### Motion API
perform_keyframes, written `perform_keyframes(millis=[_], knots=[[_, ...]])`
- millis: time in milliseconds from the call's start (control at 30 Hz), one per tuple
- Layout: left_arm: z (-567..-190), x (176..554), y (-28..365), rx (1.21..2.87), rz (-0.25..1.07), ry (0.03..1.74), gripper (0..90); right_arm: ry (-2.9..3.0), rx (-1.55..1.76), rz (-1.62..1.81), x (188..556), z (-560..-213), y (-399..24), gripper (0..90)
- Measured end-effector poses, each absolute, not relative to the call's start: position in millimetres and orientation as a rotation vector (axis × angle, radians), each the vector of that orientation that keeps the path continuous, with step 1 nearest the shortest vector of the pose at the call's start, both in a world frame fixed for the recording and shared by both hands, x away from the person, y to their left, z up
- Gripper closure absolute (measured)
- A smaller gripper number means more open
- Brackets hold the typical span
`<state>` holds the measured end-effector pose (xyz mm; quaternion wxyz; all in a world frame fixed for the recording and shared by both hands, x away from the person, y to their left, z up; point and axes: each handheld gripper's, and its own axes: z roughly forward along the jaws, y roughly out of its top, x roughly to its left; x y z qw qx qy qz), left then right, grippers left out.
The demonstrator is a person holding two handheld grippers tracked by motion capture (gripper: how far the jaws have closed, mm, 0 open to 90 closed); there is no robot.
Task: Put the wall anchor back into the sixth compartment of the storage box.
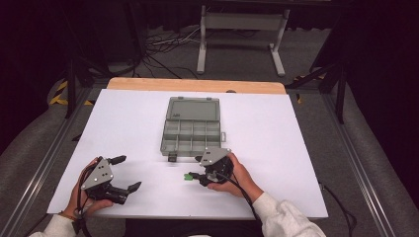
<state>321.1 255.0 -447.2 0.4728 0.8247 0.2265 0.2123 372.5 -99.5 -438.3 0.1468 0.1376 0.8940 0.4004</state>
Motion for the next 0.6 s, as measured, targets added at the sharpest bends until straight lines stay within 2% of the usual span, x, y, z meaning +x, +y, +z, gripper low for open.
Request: perform_keyframes(millis=[100, 300, 600], knots=[[-448, 321, 255, 2.021, 0.519, 0.556, 3.9, 2.615, 0.395, 1.147, 378, -443, -92, 51.8], [-448, 321, 255, 2.027, 0.514, 0.557, 3.9, 2.669, 0.377, 1.108, 383, -450, -82, 56.0], [-448, 321, 255, 2.028, 0.509, 0.555, 3.9, 2.678, 0.431, 1.139, 391, -454, -84, 58.3]])
